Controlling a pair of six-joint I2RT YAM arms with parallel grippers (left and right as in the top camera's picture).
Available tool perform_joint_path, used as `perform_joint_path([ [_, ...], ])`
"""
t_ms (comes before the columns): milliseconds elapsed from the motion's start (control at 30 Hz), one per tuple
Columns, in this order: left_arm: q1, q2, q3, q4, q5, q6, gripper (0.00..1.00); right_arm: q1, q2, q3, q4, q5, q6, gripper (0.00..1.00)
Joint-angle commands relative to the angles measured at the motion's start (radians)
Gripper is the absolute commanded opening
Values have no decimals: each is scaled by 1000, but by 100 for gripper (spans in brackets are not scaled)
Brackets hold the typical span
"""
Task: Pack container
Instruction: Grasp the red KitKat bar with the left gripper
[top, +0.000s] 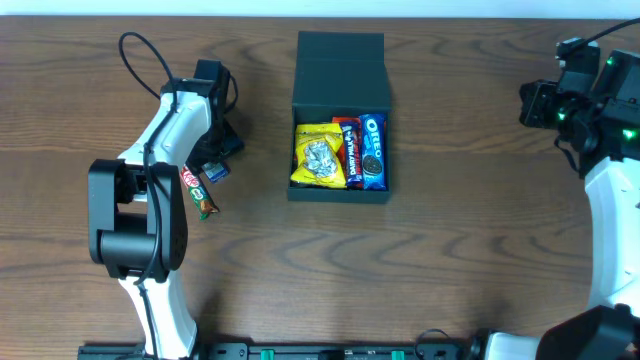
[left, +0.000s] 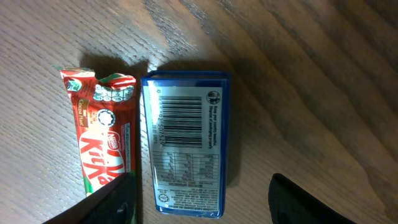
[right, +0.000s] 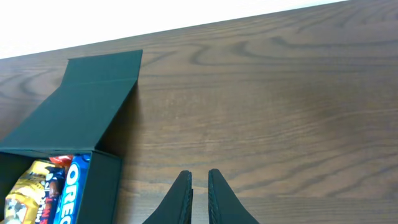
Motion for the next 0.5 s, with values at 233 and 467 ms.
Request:
perform_joint_path([
  [233, 6, -39, -13, -42, -46, 28, 62, -3, -21, 8, -4, -8, 11, 10],
  [467, 6, -241, -10, -116, -163, 49, 63, -3, -21, 8, -1, -8, 10, 10],
])
